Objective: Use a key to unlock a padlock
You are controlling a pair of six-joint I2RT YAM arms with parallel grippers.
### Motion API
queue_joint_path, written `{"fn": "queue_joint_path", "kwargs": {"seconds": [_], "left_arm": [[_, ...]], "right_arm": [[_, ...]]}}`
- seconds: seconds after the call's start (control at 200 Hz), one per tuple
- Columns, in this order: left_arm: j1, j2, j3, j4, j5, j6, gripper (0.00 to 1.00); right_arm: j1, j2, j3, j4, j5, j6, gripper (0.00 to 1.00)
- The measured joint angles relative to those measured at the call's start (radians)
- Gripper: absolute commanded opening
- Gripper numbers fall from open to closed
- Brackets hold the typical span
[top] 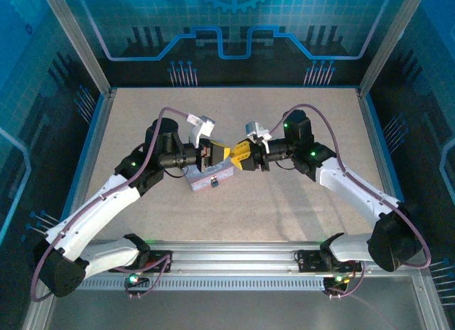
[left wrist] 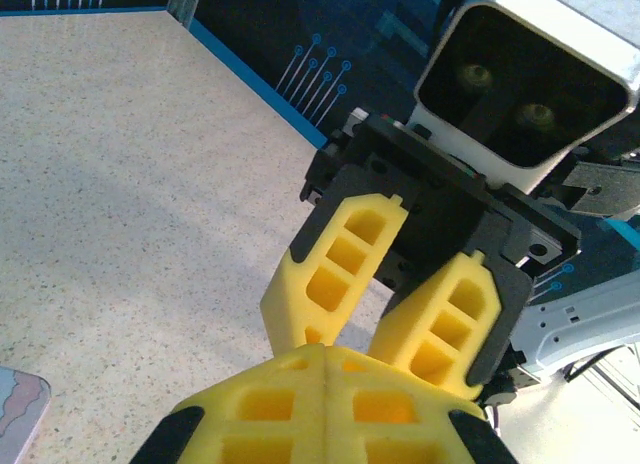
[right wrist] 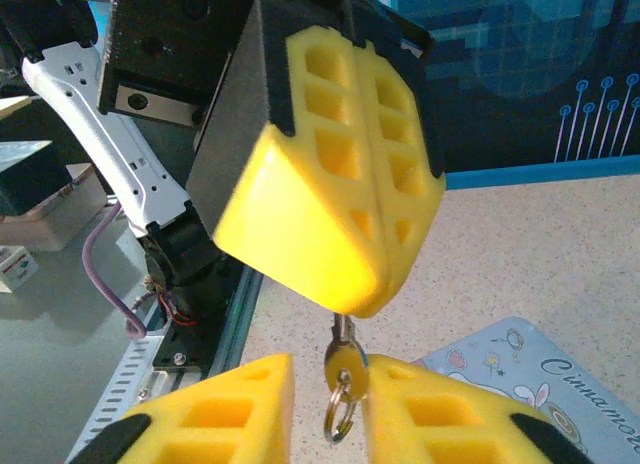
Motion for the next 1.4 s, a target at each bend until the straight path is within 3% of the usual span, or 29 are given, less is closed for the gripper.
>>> {"fn": "queue_joint_path", "kwargs": {"seconds": [0.225,0.28,0.38,0.64,0.805,0.965,1.186,1.396], "left_arm": [[0.000,0.000,0.000,0.008,0.011,0.007,0.00],[0.000,0.000,0.000,0.008,0.011,0.007,0.22],[0.003,0.000,0.000,0.008,0.005,0.006,0.36],[0.058,-0.001,0.004,0.015,-0.020,-0.066,0.43],[0.064,-0.013,0.004,0.014,-0.045,-0.117,0.54],[0.064,-0.026,0.005,0.006,-0.135,-0.243,0.59],[0.064,-0.023,0.019,-0.087,-0.297,-0.579,0.54],[0.062,0.015,0.068,-0.185,-0.349,-0.856,0.51]], "right_arm": [[-0.001,0.002,0.011,-0.014,0.011,0.015,0.03],[-0.001,0.002,0.011,-0.016,0.019,0.021,0.00],[-0.001,0.002,0.011,-0.017,0.034,0.017,0.00],[-0.001,-0.019,0.010,-0.029,0.106,0.002,0.00],[0.008,-0.038,0.001,-0.038,0.175,-0.016,0.00],[0.083,-0.059,-0.013,-0.063,0.366,-0.093,0.00],[0.207,-0.078,-0.060,-0.045,0.727,-0.238,0.00],[0.298,-0.077,-0.073,-0.004,0.997,-0.380,0.00]]}}
